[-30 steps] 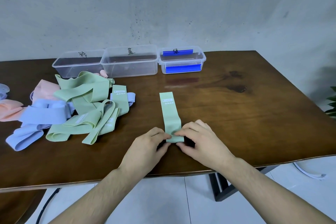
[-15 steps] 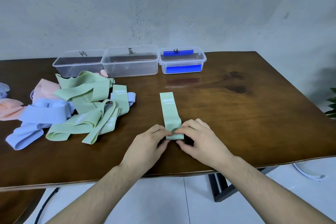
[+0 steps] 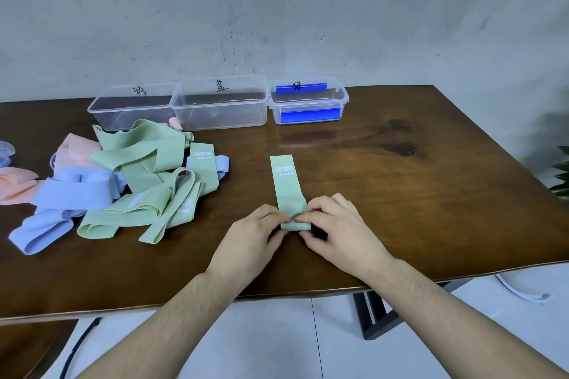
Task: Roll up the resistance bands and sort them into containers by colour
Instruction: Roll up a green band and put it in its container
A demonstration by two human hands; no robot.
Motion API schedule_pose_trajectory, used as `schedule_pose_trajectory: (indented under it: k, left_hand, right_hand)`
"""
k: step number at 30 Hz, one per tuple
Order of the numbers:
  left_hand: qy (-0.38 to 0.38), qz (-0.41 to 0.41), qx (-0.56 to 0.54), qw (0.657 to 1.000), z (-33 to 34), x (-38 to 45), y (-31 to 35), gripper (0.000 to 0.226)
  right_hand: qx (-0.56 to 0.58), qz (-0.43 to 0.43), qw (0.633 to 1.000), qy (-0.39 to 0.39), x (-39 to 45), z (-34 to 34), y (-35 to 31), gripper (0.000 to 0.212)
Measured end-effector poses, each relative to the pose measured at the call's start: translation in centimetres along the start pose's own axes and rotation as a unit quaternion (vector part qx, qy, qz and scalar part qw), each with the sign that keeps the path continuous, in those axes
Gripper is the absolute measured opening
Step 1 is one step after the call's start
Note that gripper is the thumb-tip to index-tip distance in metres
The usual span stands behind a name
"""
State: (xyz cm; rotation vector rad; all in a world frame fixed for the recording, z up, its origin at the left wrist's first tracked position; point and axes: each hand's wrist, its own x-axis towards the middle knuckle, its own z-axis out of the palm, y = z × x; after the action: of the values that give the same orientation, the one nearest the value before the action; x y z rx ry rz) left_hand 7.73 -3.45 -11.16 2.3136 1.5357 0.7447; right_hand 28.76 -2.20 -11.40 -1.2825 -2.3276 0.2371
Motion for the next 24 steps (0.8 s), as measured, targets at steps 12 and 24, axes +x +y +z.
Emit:
schedule_pose_trajectory:
  k: [12, 24]
  left_hand:
    - [0.02, 0.043, -0.02, 0.999, 0.1, -1.6, 0.2, 0.019]
    - [0.022, 0.036, -0.001, 0.999, 0.3, -2.2, 0.3, 0.017]
  right_hand:
    - [0.032, -0.024, 0.999, 0.002, -1.1, -0.2, -0.3, 0.022]
    - [0.015, -0.023, 1.0, -0.002, -1.6, -0.2, -0.5, 0.023]
